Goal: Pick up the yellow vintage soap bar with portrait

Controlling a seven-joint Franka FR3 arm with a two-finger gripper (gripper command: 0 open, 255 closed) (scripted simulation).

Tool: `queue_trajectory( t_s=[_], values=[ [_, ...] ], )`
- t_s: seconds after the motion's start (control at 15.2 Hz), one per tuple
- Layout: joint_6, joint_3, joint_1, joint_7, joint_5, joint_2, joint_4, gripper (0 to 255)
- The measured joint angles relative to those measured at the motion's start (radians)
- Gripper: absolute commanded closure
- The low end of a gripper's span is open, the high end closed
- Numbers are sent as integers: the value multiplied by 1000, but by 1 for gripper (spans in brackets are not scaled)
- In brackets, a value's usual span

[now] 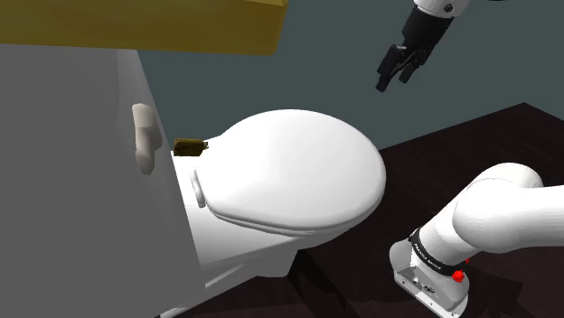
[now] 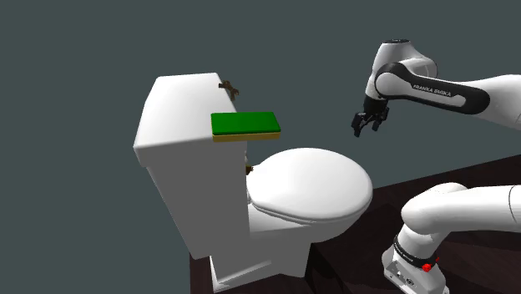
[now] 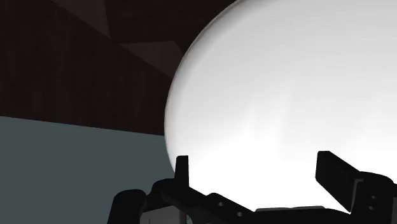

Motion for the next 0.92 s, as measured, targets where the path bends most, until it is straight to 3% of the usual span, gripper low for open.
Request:
queue_trajectory(
  t_s=[0.26,0.92],
  values=[
    [58,-4,25,-45,2,62,9,0],
    [273,9,143,-252,33,381,133,0]
  ],
)
